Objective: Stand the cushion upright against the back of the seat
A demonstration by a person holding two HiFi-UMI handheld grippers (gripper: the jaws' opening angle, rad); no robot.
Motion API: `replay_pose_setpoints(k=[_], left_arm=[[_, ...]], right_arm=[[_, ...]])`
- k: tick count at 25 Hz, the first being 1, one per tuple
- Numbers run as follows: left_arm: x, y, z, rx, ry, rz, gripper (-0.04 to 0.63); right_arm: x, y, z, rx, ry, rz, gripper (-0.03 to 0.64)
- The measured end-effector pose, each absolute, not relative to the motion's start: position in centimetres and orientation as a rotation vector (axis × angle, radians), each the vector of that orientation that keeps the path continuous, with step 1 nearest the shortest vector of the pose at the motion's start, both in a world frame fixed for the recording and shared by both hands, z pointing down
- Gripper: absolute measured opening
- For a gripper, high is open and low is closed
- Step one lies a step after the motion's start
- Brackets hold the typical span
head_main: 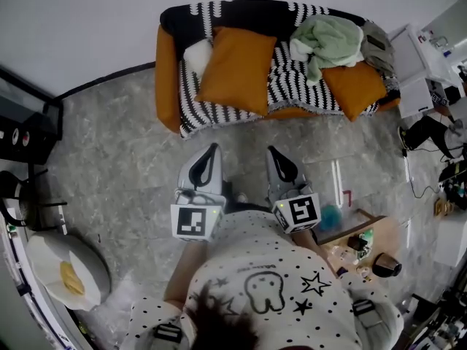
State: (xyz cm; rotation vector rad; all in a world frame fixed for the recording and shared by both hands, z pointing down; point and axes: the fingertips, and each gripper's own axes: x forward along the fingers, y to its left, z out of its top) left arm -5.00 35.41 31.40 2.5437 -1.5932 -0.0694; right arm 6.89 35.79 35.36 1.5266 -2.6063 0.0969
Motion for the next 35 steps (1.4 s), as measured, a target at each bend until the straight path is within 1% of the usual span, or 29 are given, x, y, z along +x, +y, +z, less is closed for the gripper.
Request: replay_pose_setpoints(k=[10, 24, 35], left_arm=[[-7.0, 28.6, 31.4, 2.59, -1.502, -0.041, -0.003], [-9.4, 23.3, 32.4, 2.629, -1.496, -0.033, -0.003], [-7.9, 18.6, 31.8, 2.571, -1.51, -0.039, -0.003]], right_arm=[[4.6, 29.5, 36.0, 1.585, -2.558, 0.142, -0.003], [3.2, 24.6, 35.7, 1.654, -2.523, 0.116, -0.003], [4.6, 19.3, 35.6, 1.613, -2.544, 0.115, -0.003]])
